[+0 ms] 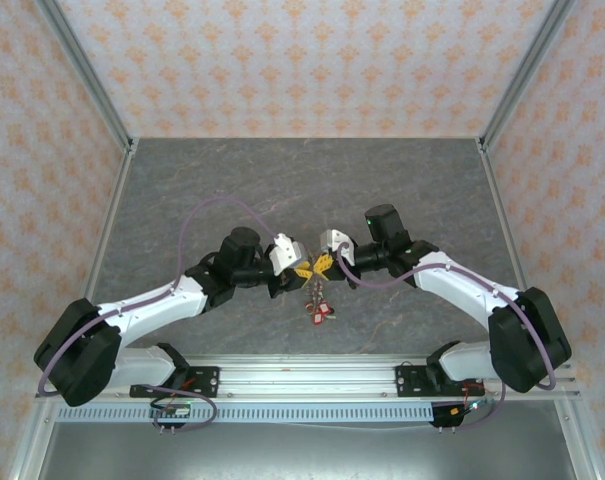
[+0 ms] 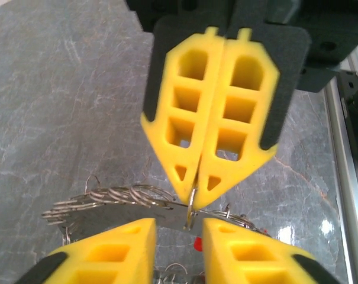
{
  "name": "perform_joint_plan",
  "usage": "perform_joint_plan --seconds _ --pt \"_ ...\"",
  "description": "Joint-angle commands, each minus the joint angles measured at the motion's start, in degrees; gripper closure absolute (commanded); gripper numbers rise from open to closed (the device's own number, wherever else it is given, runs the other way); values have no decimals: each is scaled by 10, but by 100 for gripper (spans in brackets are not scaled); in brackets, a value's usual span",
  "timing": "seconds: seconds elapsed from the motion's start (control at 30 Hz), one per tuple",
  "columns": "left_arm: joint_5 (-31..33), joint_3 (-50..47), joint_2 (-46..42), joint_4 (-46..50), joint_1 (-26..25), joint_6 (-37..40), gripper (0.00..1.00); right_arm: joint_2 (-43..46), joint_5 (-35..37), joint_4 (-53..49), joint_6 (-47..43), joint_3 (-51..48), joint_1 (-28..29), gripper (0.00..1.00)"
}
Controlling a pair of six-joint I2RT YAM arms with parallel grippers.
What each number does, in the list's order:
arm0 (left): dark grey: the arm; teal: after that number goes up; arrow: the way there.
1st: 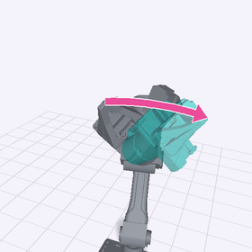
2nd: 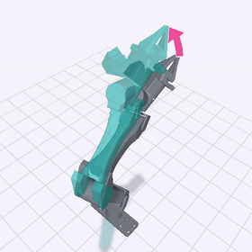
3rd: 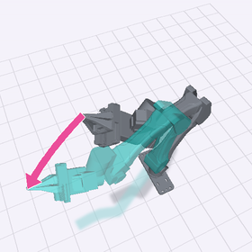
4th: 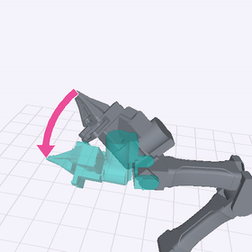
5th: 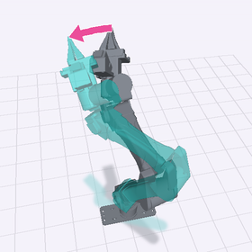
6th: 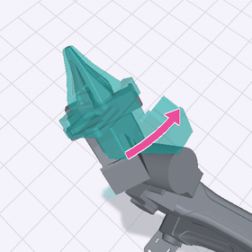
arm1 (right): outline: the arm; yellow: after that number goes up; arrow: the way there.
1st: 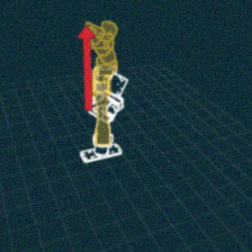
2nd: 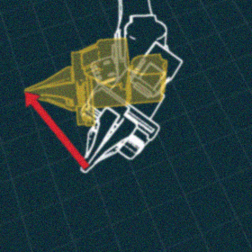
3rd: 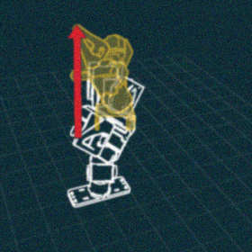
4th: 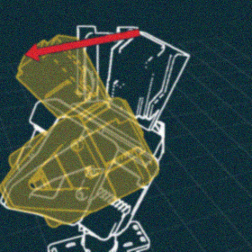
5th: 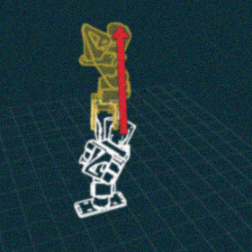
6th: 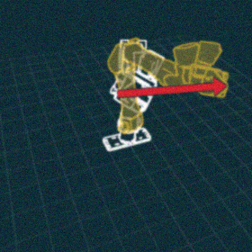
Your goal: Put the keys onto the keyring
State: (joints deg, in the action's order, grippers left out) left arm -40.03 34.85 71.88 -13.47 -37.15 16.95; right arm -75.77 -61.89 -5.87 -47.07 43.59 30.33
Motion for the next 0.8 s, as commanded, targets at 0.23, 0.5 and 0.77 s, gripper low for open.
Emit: perform_joint_plan --seconds 0.23,0.5,0.77 --pt "-19 29 9 36 -5 18 79 12 -39 37 13 3 -3 100" --pt "-16 40 17 32 -5 20 79 8 -50 17 8 12 -2 100" --pt "-21 51 28 46 -5 27 89 4 -59 1 2 21 -3 100"
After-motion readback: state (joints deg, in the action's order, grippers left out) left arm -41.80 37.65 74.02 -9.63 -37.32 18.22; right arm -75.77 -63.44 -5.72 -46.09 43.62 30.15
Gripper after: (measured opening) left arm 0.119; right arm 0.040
